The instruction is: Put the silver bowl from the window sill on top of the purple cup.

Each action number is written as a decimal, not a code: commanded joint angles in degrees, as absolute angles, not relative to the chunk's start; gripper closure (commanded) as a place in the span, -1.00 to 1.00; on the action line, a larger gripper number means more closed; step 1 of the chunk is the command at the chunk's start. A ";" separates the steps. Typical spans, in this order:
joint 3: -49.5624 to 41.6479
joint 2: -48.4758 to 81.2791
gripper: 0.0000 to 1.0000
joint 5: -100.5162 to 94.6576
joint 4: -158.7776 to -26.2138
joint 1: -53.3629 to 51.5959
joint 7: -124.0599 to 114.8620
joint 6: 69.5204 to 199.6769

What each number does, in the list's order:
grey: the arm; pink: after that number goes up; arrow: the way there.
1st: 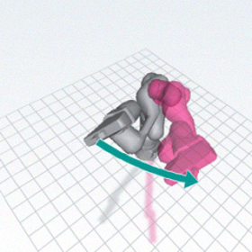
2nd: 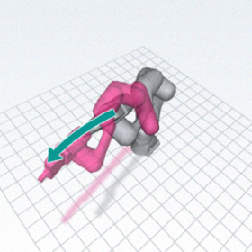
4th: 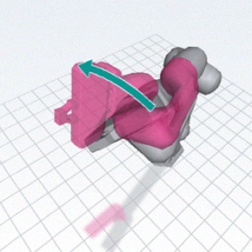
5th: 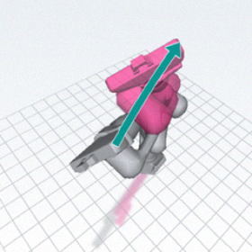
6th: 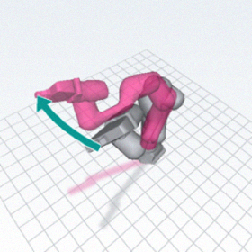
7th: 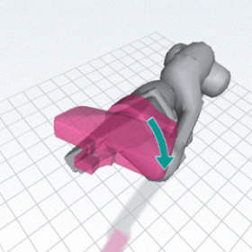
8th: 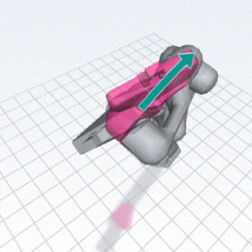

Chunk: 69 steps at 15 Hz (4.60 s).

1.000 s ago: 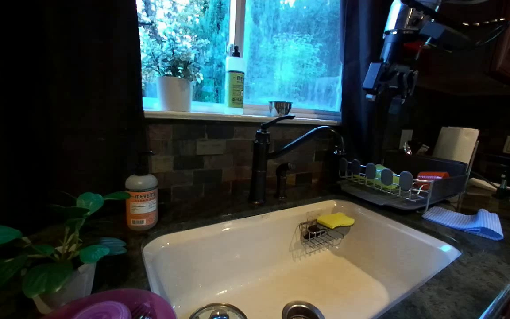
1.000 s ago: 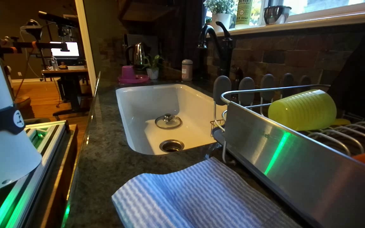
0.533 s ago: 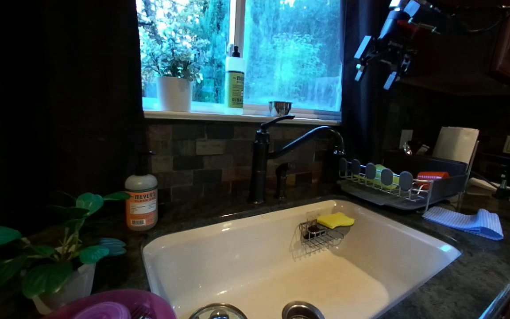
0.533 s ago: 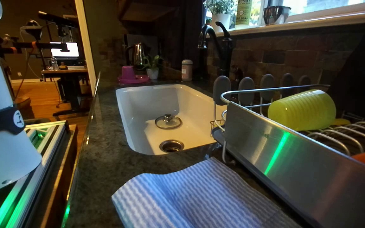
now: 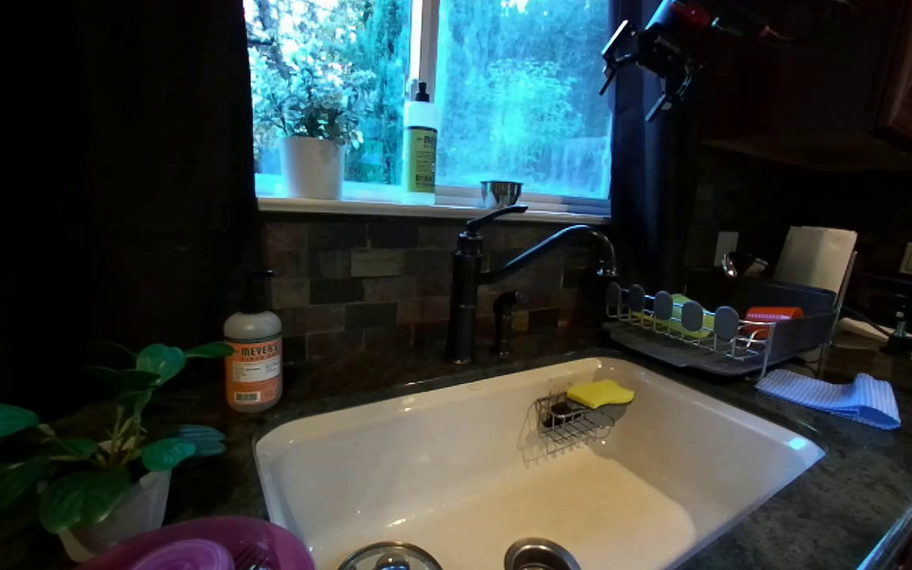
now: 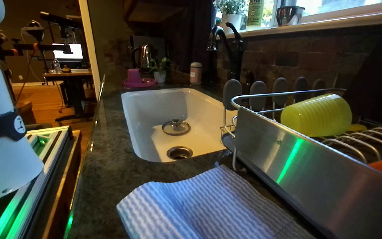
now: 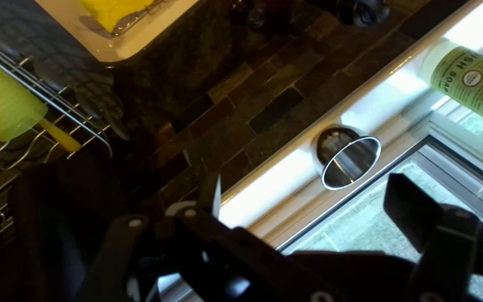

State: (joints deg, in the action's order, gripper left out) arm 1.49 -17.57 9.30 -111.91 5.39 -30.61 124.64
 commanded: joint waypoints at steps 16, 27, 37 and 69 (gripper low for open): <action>0.68 8.08 -1.00 11.81 -85.87 2.97 -44.63 121.70; -0.82 16.76 -1.00 12.43 -80.00 2.01 -47.48 117.90; -0.63 29.52 -1.00 12.63 -65.49 -0.07 -48.04 116.65; 6.13 11.74 0.97 8.09 -80.21 -7.49 -28.36 98.90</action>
State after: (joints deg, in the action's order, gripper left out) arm 4.99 11.53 8.25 -81.29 -5.38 -32.14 103.86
